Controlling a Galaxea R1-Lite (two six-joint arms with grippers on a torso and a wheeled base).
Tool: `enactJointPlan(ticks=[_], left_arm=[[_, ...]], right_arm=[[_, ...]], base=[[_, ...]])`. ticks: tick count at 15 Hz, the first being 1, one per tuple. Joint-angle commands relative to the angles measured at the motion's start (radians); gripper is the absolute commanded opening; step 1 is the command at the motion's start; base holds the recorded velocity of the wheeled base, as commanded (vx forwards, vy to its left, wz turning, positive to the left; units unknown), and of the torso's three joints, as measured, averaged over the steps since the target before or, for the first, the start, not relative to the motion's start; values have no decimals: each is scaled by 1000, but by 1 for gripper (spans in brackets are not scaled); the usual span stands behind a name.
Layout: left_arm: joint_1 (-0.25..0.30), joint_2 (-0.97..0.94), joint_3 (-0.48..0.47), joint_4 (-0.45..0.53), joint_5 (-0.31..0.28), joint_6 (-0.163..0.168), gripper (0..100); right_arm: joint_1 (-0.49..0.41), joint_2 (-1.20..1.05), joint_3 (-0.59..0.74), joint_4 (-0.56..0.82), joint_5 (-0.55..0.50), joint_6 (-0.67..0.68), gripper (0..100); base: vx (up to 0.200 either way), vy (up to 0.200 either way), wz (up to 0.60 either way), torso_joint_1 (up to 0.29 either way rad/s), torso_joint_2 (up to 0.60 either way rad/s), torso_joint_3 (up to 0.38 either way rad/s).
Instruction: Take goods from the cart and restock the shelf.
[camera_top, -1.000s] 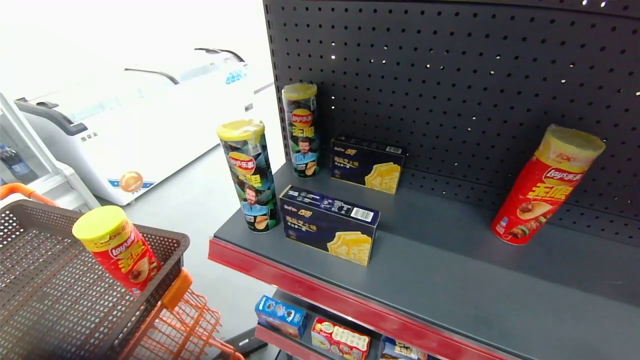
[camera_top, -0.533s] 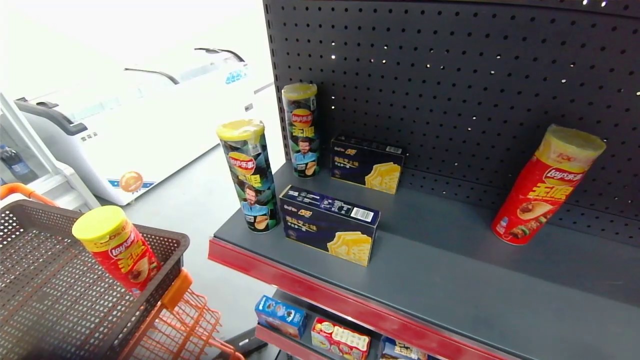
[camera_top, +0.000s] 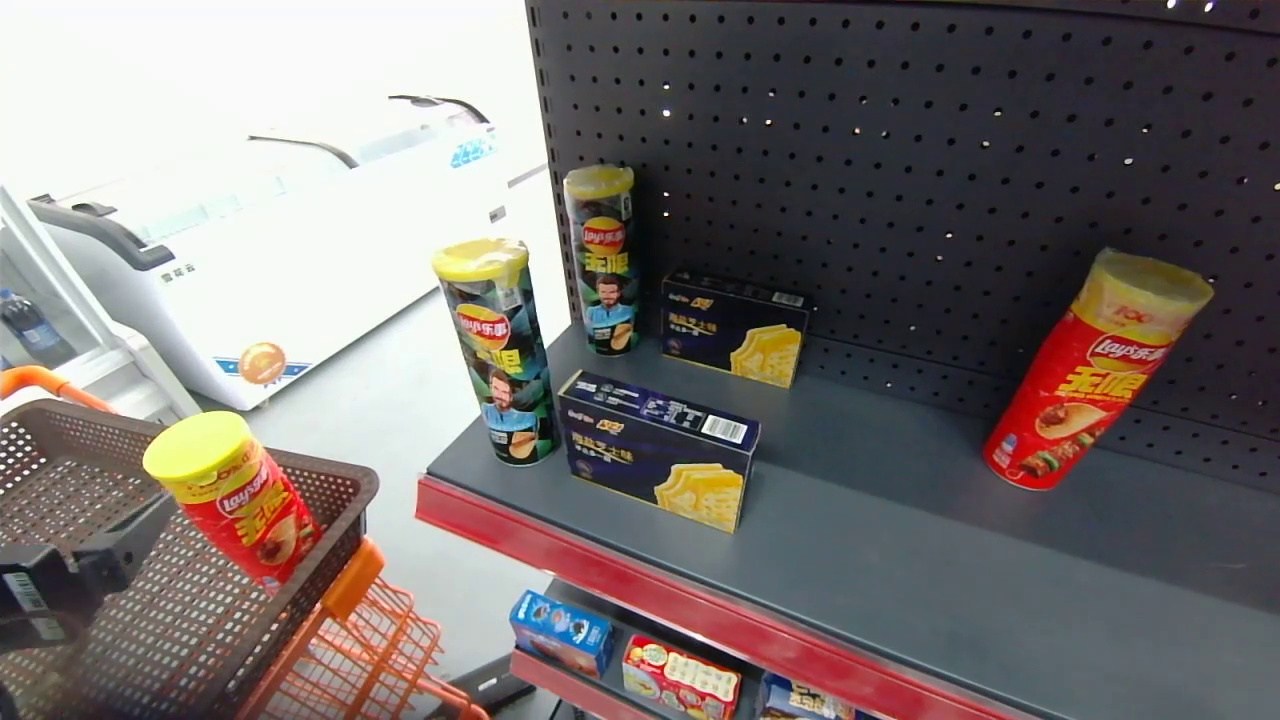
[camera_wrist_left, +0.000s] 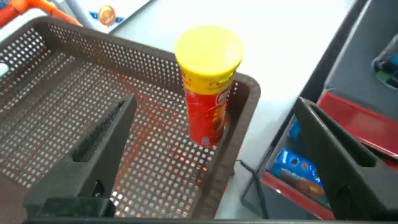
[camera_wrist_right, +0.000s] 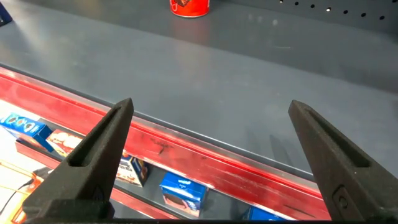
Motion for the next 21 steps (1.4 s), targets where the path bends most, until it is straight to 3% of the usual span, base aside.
enactJointPlan(ticks=[1,2,4,7,9,10,17,21], left_arm=[[34,223,78,-147,2,-7,100],[69,260,88,-167,2,-7,100],[86,342,98,-230,2,-11,100],[132,536,103,-463,-4,-11,100],[124,604,111,-541,-78,-16,100],[126,641,109,-567,-105,-18,100],[124,799,72,-649,-108,-16,100],[101,868,-21,-679,-108,-18,100]], right_arm=[[0,0,0,0,0,-1,100],[0,0,0,0,0,-1,100],[0,0,0,0,0,-1,100],[0,0,0,0,0,-1,100],[0,0,0,0,0,-1,100],[0,0,0,0,0,-1,100],[0,0,0,0,0,-1,100],[0,0,0,0,0,-1,100]], base=[[0,0,0,0,0,0],[0,0,0,0,0,0],[0,0,0,0,0,0],[0,0,0,0,0,0],[0,0,0,0,0,0],[0,0,0,0,0,0],[0,0,0,0,0,0],[0,0,0,0,0,0]])
